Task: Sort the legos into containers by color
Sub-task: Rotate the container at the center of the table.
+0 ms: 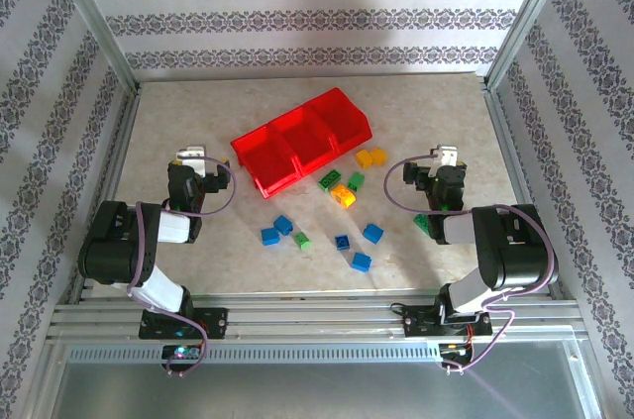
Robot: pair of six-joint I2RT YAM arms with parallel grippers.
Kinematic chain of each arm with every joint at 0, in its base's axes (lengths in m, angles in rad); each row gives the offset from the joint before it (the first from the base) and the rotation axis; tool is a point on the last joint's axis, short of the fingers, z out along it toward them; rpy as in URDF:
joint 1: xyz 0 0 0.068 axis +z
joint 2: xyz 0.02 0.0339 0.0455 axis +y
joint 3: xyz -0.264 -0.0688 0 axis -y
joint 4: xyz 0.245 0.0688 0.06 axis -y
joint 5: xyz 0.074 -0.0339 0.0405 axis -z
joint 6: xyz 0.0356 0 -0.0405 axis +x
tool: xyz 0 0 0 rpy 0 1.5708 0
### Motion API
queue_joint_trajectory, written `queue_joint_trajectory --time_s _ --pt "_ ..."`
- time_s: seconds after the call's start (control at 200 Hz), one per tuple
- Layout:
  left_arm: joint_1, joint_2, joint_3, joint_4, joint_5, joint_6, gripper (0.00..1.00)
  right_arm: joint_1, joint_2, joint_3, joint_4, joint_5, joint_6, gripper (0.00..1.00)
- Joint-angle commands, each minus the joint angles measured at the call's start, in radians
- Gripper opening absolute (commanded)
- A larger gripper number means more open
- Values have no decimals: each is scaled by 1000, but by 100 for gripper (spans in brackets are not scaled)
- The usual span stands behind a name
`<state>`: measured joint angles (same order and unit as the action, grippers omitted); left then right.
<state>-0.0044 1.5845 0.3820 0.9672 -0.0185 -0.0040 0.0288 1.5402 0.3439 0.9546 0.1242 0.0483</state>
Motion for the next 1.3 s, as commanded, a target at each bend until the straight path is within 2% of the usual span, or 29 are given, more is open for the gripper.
queue_joint_trajectory --time_s 0.0,0.135,0.305,0.47,0.595,0.67,0.829,0.954,1.009,1.139,1.294 --pt "6 8 5 -16 15 2 100 2 -8 -6 27 15 2 98" --pt "6 8 5 -16 14 2 100 2 -8 -6 27 15 2 98" --pt "6 -26 -7 -17 -74 -31 100 2 -9 -6 29 15 2 98" --pt "7 -125 32 -174 -94 -35 100 10 -39 36 -27 36 -2 98" --pt "6 -217 69 -315 -152 -59 100 14 -99 42 -89 79 5 98" --pt "6 -273 100 -408 -193 -120 100 14 -136 44 -127 96 8 98" --pt "6 -336 168 -554 -165 -302 100 14 -209 54 -205 162 37 98" --pt "-5 -307 235 -634 -110 -411 100 14 -286 113 -453 210 85 98" --pt "-38 -282 274 -675 -135 -429 100 14 -312 143 -552 221 102 98" --pt "-135 -202 383 -777 -179 -417 100 14 -381 199 -771 252 174 98" --pt "-190 -104 492 -900 -184 -428 100 14 -435 277 -1045 298 272 98"
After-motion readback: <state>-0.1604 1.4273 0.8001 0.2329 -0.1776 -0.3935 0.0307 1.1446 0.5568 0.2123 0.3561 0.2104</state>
